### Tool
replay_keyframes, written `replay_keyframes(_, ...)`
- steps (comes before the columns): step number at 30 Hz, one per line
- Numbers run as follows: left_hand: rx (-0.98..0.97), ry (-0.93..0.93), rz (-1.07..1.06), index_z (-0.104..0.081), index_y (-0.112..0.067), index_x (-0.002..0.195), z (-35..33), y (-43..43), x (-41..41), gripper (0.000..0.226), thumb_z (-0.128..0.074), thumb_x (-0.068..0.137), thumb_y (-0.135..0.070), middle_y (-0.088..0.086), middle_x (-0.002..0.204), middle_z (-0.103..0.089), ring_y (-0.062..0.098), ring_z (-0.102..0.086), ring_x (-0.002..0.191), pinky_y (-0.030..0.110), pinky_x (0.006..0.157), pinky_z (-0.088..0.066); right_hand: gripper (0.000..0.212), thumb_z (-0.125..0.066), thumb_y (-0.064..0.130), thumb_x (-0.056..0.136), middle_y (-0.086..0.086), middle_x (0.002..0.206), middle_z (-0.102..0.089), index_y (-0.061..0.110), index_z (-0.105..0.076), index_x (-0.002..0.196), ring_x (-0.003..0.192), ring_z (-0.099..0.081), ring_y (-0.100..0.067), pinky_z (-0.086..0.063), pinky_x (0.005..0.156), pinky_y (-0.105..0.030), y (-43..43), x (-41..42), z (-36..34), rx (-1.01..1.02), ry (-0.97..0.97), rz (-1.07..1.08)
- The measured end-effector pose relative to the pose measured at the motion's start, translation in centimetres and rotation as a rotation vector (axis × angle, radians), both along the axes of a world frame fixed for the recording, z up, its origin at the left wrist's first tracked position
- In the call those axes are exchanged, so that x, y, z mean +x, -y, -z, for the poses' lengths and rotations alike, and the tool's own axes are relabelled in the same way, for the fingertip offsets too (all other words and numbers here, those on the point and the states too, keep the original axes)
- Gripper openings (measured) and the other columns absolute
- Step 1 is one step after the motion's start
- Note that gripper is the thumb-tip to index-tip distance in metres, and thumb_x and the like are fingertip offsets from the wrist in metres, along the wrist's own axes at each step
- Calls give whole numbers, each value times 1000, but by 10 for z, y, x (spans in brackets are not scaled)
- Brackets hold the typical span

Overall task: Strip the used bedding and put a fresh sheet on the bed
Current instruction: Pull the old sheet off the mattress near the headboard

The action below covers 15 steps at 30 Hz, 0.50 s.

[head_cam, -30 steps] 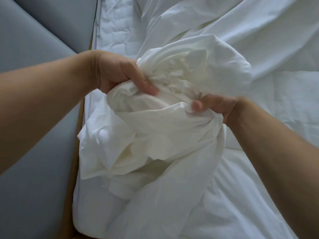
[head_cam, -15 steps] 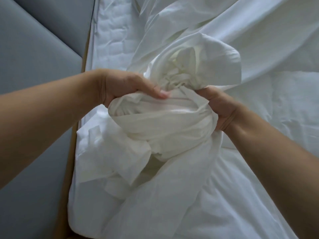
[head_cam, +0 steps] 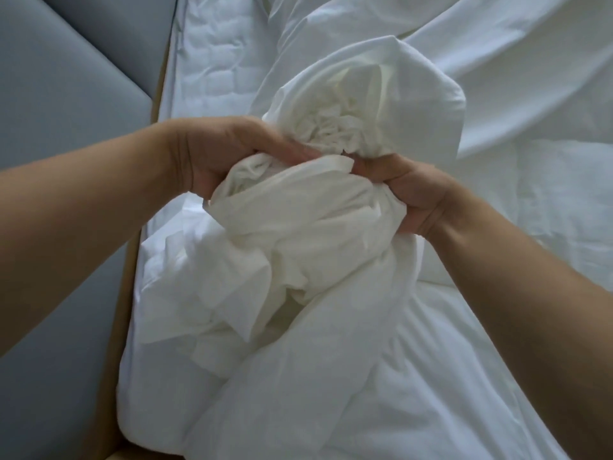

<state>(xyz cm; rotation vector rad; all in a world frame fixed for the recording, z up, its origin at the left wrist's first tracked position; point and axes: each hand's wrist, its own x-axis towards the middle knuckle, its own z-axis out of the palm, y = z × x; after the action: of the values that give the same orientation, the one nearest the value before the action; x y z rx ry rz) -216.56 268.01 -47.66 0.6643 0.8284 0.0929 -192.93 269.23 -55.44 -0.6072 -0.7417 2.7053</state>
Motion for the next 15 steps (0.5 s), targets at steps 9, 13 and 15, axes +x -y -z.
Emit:
replay_keyframes(9,129,-85,-41,-79,-18,101,7,2,-17,21,-75,80,-20,2,92,-75,17,-74,79,31,67,-61,39,-90,19,64,-4,98,-78,16,-80,102,89,-75,-19,-60,74,-29,0,6,-6,157,-99,-291)
replay_keyframes(13,165,-9,-88,-80,-21,107,11,9,-12,39,-87,71,-34,-2,103,-76,14,-74,94,28,77,-60,51,-98,22,50,-10,103,-76,16,-81,98,94,-74,-26,-61,76,-40,2,4,0,71,42,-102)
replay_keyframes(15,191,-9,-150,-79,-20,109,12,8,-8,45,-90,68,-34,0,107,-75,16,-73,97,30,79,-59,36,-87,14,61,-12,106,-75,13,-81,97,97,-73,-28,-60,78,-43,8,2,3,-46,31,68)
